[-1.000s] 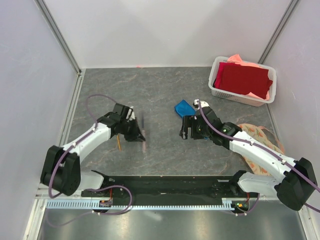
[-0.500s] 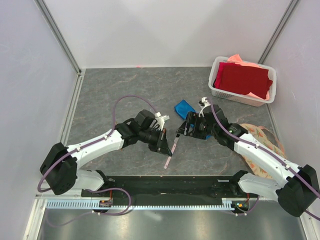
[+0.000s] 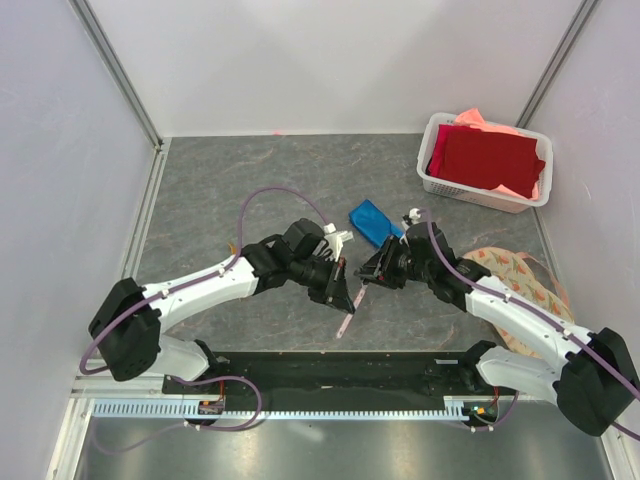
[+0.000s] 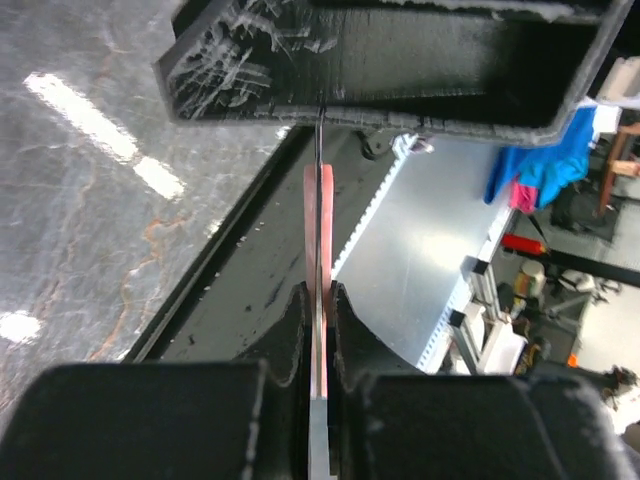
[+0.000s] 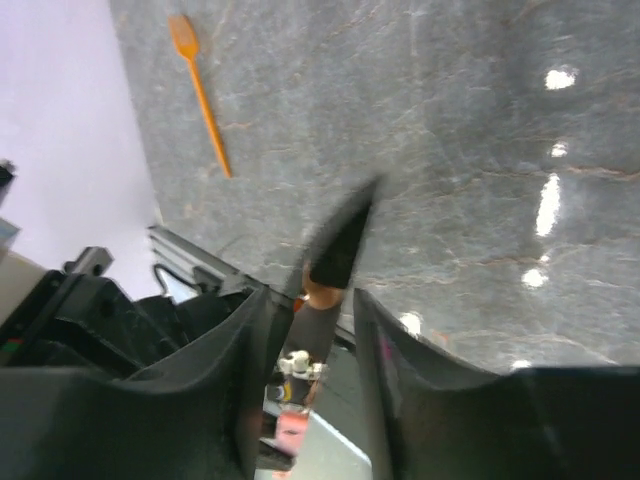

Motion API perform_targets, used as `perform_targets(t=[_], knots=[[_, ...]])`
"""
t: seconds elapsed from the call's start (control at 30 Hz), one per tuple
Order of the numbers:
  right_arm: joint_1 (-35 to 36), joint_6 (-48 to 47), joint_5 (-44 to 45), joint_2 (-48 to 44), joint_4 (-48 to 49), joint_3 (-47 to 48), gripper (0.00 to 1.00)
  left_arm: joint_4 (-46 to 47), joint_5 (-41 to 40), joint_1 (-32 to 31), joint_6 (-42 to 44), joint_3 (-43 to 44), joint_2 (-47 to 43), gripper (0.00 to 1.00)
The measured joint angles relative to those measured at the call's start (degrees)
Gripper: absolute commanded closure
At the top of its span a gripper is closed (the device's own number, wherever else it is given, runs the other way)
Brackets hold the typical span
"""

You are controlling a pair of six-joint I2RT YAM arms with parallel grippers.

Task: Fold the napkin into a case and place the utensils inside
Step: Pass from the left arm to the right, then pass from the right arm to the left

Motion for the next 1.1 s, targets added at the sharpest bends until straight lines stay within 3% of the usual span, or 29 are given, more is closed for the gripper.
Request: perform_targets(t=[0.07, 0.17, 0.2, 0.33, 0.43, 0.53, 0.57, 0.6, 0.67, 0.7, 0.73, 0.83, 0.93, 1.1], knots=[[-0.02, 3.15, 0.13, -0.28, 1.62, -0.52, 0.87, -0.96, -2.25, -0.22, -0.04, 0.5, -0.07, 0.54], [-0.02, 7.04, 1.09, -2.38, 3.1, -3.08, 0.87, -1.25, -7.04, -0.61, -0.02, -0.63, -2.58, 0.47], [-0.09, 8.41, 1.55, -3.28, 3.1, -4.04, 0.88, -0.79, -8.31, -0.63, -0.09, -1.9, -4.44, 0.24], [-0.2, 13.0, 2.75, -5.49, 3.19, -5.66, 0.87, 0.17, -9.62, -0.87, -0.72, -6.25, -11.41, 0.2], [-0.2, 15.87, 3.13, -6.34, 3.98, -5.95, 0.86, 2.58, -8.7, -1.33, -0.92, -7.48, -11.58, 0.23], [-0.22, 17.79, 3.19, -6.71, 5.03, -6.19, 0.84, 5.35, -6.78, -1.92, -1.7, -8.79, -10.25, 0.35], [-0.22, 18.32, 3.19, -6.71, 5.31, -6.25, 0.83, 6.25, -5.9, -2.23, -1.97, -9.14, -9.66, 0.6], [-0.22, 18.62, 3.19, -6.73, 5.46, -6.29, 0.82, 6.69, -5.49, -2.4, -2.25, -9.27, -9.29, 0.76], [-0.24, 19.17, 3.32, -7.06, 5.81, -6.51, 0.67, 7.65, -4.35, -2.64, -2.82, -9.29, -8.59, 0.9], [-0.24, 19.15, 3.61, -7.39, 5.77, -6.6, 0.56, 8.15, -3.91, -2.73, -2.84, -9.27, -8.39, 0.91], [-0.33, 18.38, 3.65, -7.58, 5.77, -6.6, 0.31, 8.24, -3.65, -2.73, -2.67, -9.11, -8.33, 0.92], [-1.05, 11.63, 2.4, -7.23, 2.12, -4.42, 0.13, 5.88, -3.32, -2.62, -1.44, -8.31, -8.28, 0.93], [-1.36, -1.57, 3.21, -5.07, -8.7, 3.69, 0.05, 0.13, -2.25, -2.27, 1.86, -6.23, -8.26, 0.94], [-1.27, -22.99, 10.6, -6.12, -23.43, 15.39, 0.02, -6.91, 0.57, 0.44, 6.38, -4.85, -10.34, 0.94]])
